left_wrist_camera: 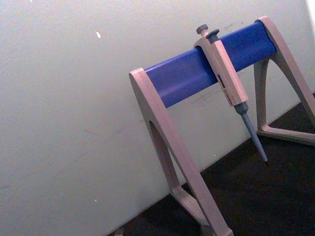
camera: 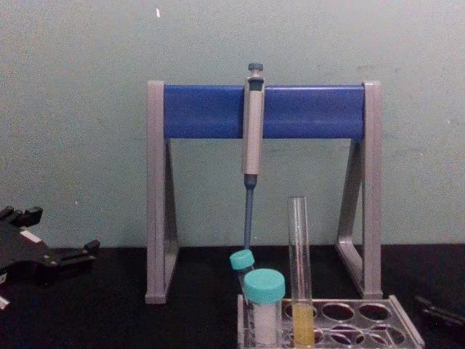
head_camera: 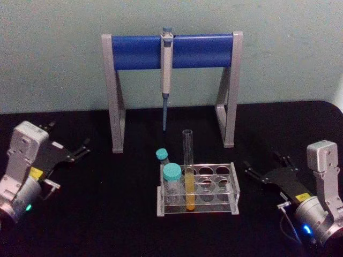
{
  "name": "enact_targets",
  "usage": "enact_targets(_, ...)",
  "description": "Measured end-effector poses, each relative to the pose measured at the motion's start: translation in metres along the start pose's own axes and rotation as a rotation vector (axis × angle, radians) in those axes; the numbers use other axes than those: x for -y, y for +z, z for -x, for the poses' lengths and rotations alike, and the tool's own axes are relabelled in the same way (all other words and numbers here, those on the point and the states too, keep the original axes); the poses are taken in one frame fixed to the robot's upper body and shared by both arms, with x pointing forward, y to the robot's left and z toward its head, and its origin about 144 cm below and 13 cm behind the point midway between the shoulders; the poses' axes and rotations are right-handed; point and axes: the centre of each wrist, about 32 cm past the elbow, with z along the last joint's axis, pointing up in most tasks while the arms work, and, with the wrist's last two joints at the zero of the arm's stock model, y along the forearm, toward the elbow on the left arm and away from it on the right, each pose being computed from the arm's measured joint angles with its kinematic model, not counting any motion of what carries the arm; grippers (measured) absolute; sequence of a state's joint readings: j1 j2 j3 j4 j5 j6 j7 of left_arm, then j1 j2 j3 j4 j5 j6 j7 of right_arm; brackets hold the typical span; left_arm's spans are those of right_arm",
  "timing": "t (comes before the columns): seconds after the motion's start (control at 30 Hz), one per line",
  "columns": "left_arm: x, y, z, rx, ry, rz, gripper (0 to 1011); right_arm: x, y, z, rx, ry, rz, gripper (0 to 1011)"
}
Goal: Pick up the test tube from the test tube rack, shake it, then place it back into the test tube rack.
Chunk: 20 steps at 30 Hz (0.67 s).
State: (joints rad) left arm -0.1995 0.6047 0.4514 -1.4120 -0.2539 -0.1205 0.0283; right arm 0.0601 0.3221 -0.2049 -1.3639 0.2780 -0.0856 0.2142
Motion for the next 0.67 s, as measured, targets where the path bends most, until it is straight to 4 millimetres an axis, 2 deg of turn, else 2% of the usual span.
enact_targets(0.67, 0.0000, 0.0000, 0.0000, 0.000, 0.000, 0.000, 1001, 0.0000, 0.0002, 0.0000, -0.001, 0.000, -0.001, 1000)
